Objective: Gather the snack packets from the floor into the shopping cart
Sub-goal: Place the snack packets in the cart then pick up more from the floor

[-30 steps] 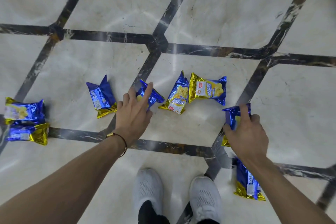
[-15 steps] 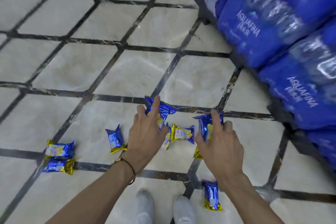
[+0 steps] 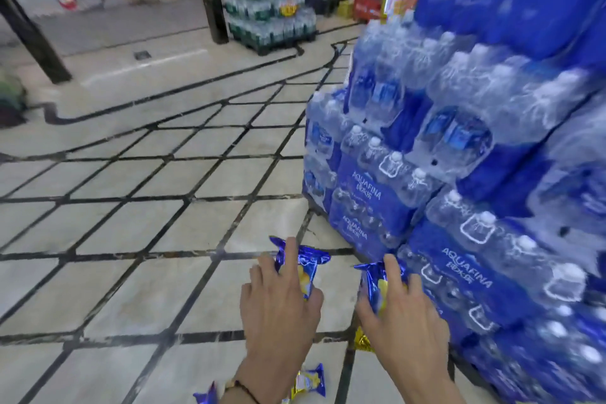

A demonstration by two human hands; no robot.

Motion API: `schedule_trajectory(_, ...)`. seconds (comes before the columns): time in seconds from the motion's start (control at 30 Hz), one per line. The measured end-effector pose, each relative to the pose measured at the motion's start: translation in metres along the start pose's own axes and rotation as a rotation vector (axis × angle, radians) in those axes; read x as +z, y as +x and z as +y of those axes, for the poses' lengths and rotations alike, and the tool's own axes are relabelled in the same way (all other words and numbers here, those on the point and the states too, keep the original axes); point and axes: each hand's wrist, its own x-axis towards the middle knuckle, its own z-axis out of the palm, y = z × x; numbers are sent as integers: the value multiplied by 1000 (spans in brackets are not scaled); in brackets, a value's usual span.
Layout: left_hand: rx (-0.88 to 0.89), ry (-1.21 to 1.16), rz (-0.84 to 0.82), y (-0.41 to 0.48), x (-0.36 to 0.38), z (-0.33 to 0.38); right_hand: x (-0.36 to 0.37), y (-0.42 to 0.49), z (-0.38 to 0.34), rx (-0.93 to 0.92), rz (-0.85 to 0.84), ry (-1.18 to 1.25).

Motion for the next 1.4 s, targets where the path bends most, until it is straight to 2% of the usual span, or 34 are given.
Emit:
schedule_trajectory(0.17,35,-139,20,-20,-88,52,-102,-33,1,82,117,39)
schedule_trajectory(0.27,132,-246,52,-32,-131,67,-149,-61,11,156,159,24)
schedule_trajectory(0.4,250,-349,5,-54,-175,82,-198,-108,20,270,238,20)
schedule_trajectory(0.6,437,-409,-79,-98,-220,107,-248,-182,35,439,340,-8)
schedule_trajectory(0.8,612,-443,-179,-170,-240,159,-283,-256,87,622,396,-24)
schedule_trajectory(1.07,917,-479,-319,-329,-246,249,-328,-412,196,928,560,-36)
schedule_trajectory(1.4,1252,-519,-490,-615,-258,352,-354,-689,344,1338,567,-135)
